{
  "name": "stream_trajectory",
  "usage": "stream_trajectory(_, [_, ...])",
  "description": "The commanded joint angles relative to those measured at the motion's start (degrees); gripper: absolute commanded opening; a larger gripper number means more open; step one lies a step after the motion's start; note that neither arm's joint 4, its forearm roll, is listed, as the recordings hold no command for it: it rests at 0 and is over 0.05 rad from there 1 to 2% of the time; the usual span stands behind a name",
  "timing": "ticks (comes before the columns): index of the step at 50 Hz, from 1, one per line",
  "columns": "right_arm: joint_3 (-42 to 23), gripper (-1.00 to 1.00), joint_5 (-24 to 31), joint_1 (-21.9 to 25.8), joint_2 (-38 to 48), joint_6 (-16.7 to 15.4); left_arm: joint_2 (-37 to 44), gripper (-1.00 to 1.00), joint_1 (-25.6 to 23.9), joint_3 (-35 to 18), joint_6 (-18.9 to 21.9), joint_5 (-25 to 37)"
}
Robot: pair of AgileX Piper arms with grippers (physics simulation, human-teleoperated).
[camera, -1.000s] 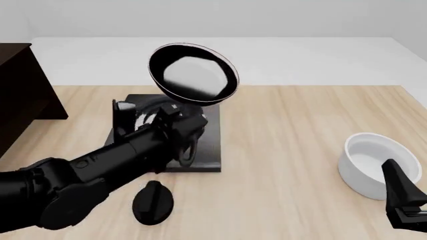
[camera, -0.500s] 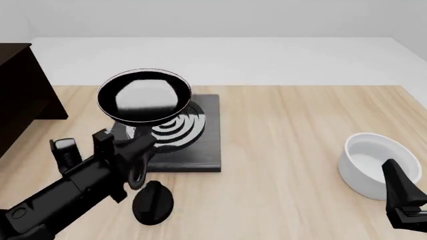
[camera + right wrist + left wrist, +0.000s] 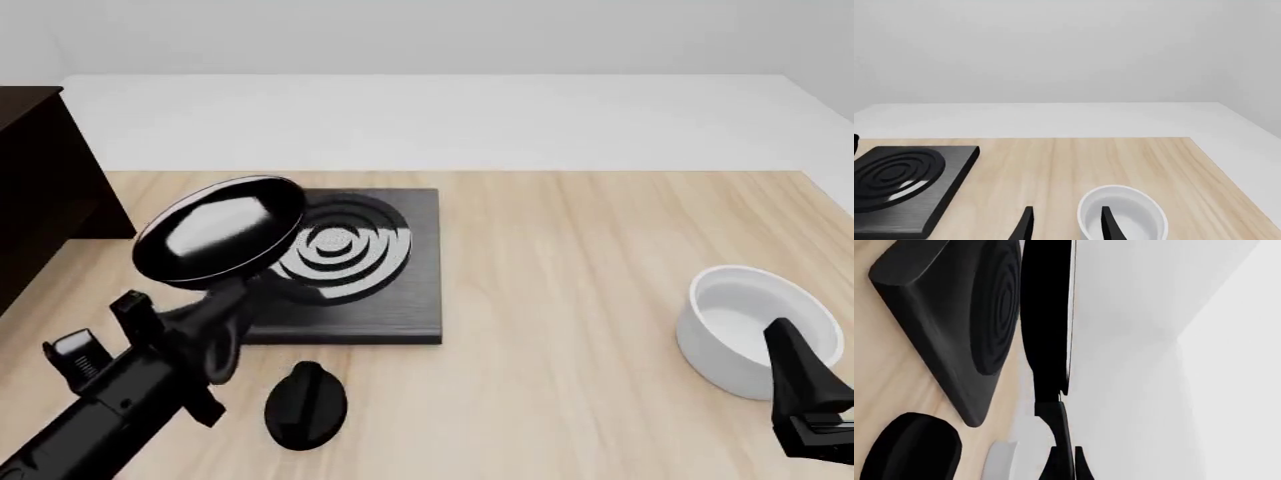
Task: Put the frying pan under the cabinet shelf.
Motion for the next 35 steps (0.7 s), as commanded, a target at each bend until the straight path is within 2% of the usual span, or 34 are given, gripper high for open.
stream_trajectory(1, [0.0, 1.00, 0.0, 0.0, 0.0, 0.0, 2.2, -1.00, 5.9, 0.3, -4.6, -6.2])
stream_trajectory(3, [0.0, 1.00, 0.0, 0.0, 0.0, 0.0, 1.3, -1.00, 7.6, 0.3, -3.9, -6.2])
stream_trajectory(4, [0.0, 1.00, 0.0, 0.0, 0.0, 0.0, 1.8, -1.00, 8.0, 0.3, -5.8, -6.2])
stream_trajectory(7, [0.0, 1.00, 0.0, 0.0, 0.0, 0.0, 1.1, -1.00, 10.1, 0.3, -5.1, -6.2])
stream_trajectory(8, [0.0, 1.00, 0.0, 0.0, 0.0, 0.0, 1.6, -1.00, 11.3, 0.3, -6.5, -6.2])
stream_trajectory(10, [0.0, 1.00, 0.0, 0.0, 0.0, 0.0, 0.7, -1.00, 12.8, 0.3, -5.2, -6.2])
stream_trajectory(12, [0.0, 1.00, 0.0, 0.0, 0.0, 0.0, 1.9, -1.00, 11.3, 0.3, -6.4, -6.2])
stream_trajectory(16, [0.0, 1.00, 0.0, 0.0, 0.0, 0.0, 2.4, -1.00, 12.0, 0.3, -7.5, -6.2])
stream_trajectory(17, [0.0, 1.00, 0.0, 0.0, 0.0, 0.0, 3.2, -1.00, 14.1, 0.3, -8.0, -6.2])
stream_trajectory(19, [0.0, 1.00, 0.0, 0.0, 0.0, 0.0, 4.9, -1.00, 15.2, 0.3, -9.5, -6.2])
stream_trajectory(22, [0.0, 1.00, 0.0, 0.0, 0.0, 0.0, 4.1, -1.00, 14.2, 0.3, -8.4, -6.2])
stream_trajectory(27, [0.0, 1.00, 0.0, 0.0, 0.0, 0.0, 6.5, -1.00, 14.2, 0.3, -10.3, -6.2])
stream_trajectory(31, [0.0, 1.00, 0.0, 0.0, 0.0, 0.0, 7.1, -1.00, 15.1, 0.3, -10.6, -6.2])
stream_trajectory(35, [0.0, 1.00, 0.0, 0.0, 0.0, 0.0, 8.0, -1.00, 17.9, 0.3, -10.4, -6.2])
